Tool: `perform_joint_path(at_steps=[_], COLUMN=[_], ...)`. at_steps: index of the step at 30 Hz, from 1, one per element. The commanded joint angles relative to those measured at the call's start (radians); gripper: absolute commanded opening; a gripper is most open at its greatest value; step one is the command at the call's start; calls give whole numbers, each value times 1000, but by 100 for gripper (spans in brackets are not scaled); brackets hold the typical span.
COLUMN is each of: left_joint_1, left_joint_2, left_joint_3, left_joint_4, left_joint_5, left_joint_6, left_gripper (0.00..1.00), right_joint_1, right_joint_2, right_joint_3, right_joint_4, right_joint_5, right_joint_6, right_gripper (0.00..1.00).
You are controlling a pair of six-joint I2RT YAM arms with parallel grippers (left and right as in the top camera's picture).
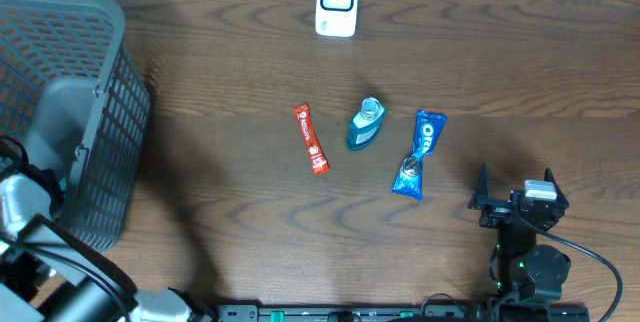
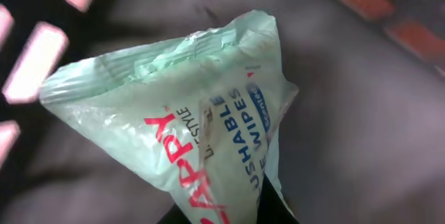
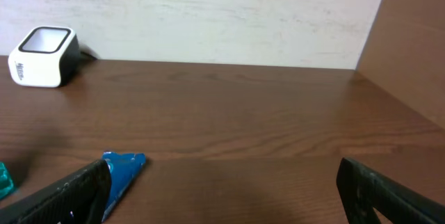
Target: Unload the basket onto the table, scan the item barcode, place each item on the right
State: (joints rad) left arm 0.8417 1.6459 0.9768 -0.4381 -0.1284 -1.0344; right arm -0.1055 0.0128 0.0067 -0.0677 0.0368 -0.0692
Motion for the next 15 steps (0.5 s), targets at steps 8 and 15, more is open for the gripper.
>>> perform_joint_path(at_steps=[8,15], left_joint_1=[0,-7], left_joint_2=[-451,-610], left_joint_3=[146,281], left_joint_4=[17,68], left_joint_5=[217,580], left_joint_6=[31,32], left_gripper=[7,8], right_joint_1=[-6,-6], right_joint_2=[-4,-4], right_joint_3=[-1,-1], right_joint_4=[-3,-3], right_joint_5=[3,3], right_joint_6=[9,9], right_gripper=[99,99])
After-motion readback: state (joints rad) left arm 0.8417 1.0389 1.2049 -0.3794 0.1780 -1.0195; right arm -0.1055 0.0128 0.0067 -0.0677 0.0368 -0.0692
